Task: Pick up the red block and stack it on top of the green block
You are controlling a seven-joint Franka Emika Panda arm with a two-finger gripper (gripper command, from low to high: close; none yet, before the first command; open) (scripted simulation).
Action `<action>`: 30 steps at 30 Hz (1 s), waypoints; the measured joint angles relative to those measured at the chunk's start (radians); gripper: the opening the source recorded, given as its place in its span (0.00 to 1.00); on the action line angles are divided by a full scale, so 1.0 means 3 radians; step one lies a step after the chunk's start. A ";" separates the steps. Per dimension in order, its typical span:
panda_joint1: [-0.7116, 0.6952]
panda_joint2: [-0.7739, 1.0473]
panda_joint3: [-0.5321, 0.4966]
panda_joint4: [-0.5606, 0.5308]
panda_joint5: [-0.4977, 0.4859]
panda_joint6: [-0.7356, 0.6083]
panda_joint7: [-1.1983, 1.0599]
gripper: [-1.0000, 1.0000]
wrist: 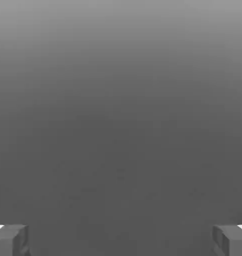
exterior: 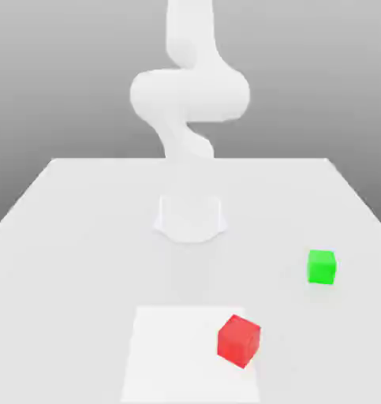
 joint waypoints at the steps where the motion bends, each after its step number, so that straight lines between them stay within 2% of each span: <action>1: -0.0018 0.0131 0.0040 -0.0057 0.0026 0.0068 0.0101 0.50; 10: -0.0135 0.1221 0.0410 -0.0528 0.0120 0.0636 0.1033 0.50; 17: -0.0156 0.2072 0.0626 -0.0893 -0.0018 0.1078 0.1902 0.50; 21: -0.0079 0.2565 0.0626 -0.1084 -0.0193 0.1337 0.2441 0.50; 26: 0.0089 0.3175 0.0396 -0.1040 -0.0526 0.1810 0.2766 0.50; 27: 0.0139 0.3291 0.0333 -0.1023 -0.0582 0.1908 0.2810 0.00; 30: 0.0139 0.3291 0.0333 -0.1023 -0.0583 0.1911 0.2811 0.00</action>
